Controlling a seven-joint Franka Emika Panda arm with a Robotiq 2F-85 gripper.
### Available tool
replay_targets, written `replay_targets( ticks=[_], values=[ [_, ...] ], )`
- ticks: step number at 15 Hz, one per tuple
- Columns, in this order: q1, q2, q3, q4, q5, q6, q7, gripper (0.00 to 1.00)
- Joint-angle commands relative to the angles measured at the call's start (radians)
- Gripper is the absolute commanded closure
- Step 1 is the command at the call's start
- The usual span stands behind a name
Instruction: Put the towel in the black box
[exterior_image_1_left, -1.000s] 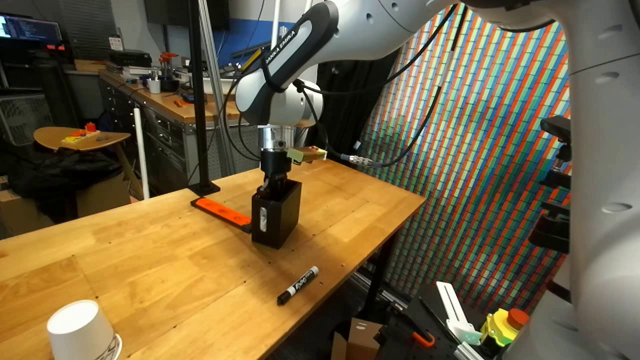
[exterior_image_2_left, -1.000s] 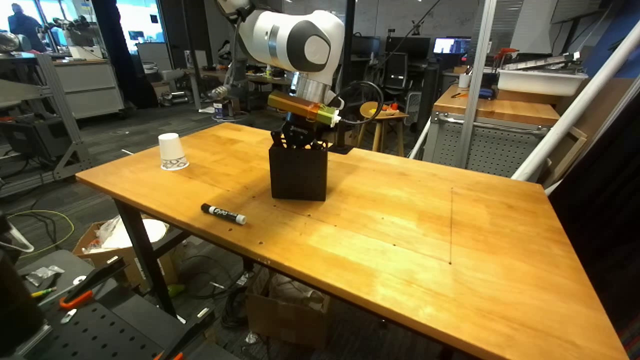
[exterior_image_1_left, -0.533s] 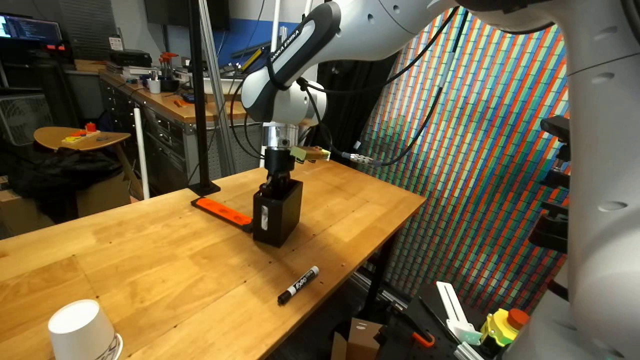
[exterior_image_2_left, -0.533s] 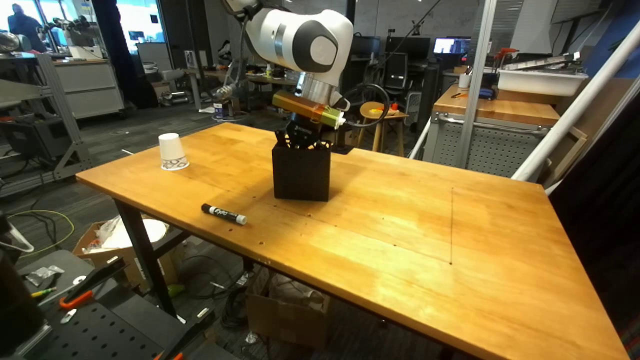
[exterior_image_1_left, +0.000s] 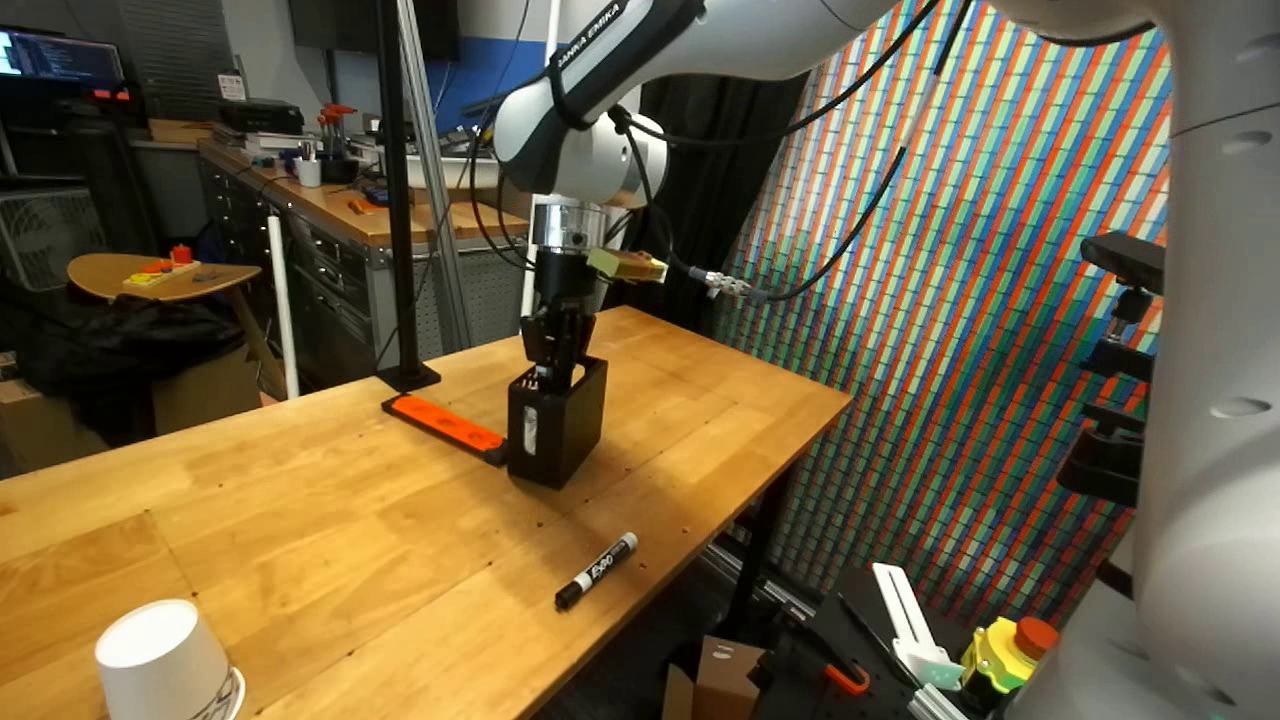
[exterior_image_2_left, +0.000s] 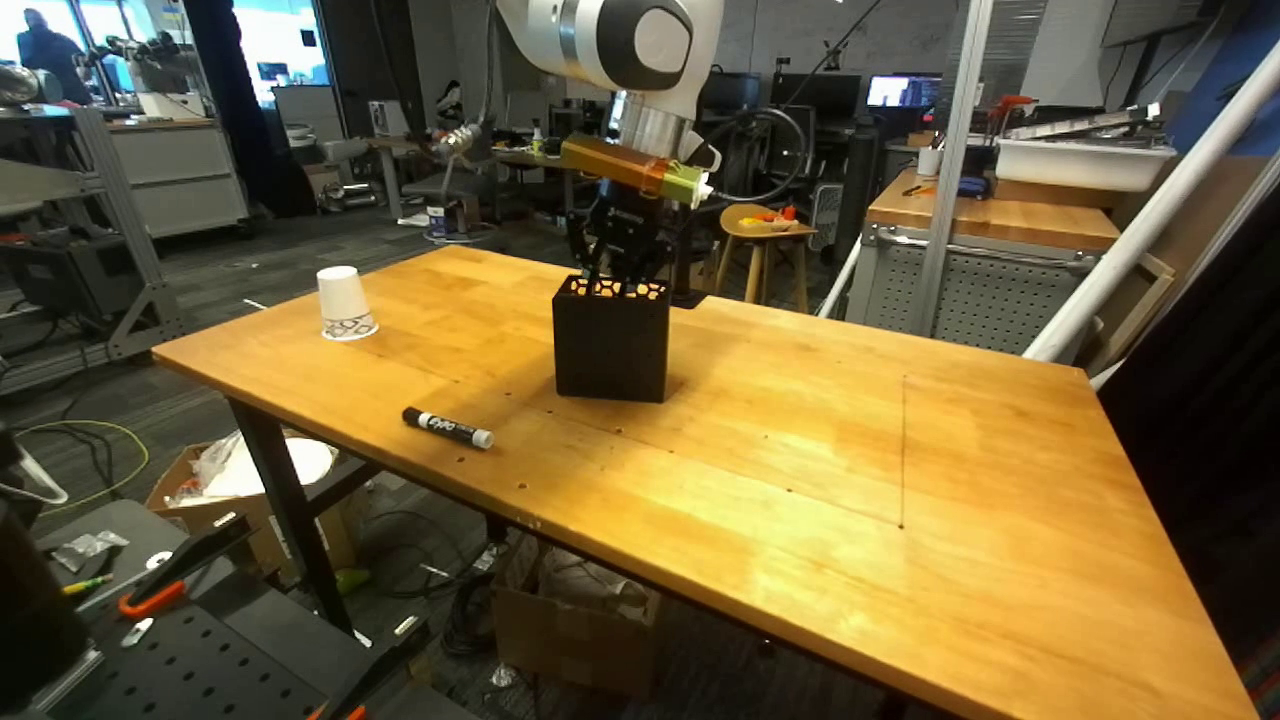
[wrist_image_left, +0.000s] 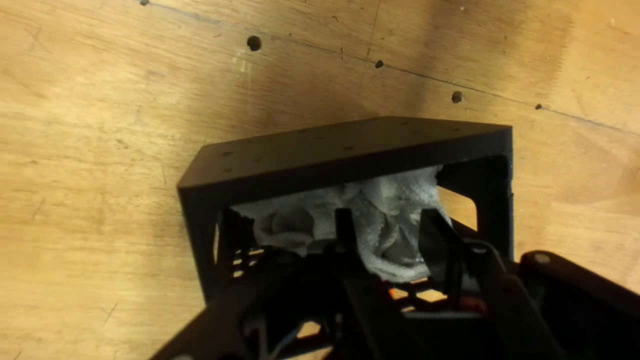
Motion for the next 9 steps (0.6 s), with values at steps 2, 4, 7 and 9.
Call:
replay_targets(
  ticks=[2, 4, 7, 9],
  values=[
    [0.005, -0.013, -0.005, 0.003, 0.002, -0.007, -0.001, 0.51],
    [0.005, -0.014, -0.005, 0.003, 0.002, -0.007, -0.001, 0.52],
    [0.005, -0.013, -0.005, 0.003, 0.002, -0.008, -0.001, 0.51],
    [0.005, -0.013, -0.005, 0.003, 0.002, -0.008, -0.001, 0.51]
  ],
)
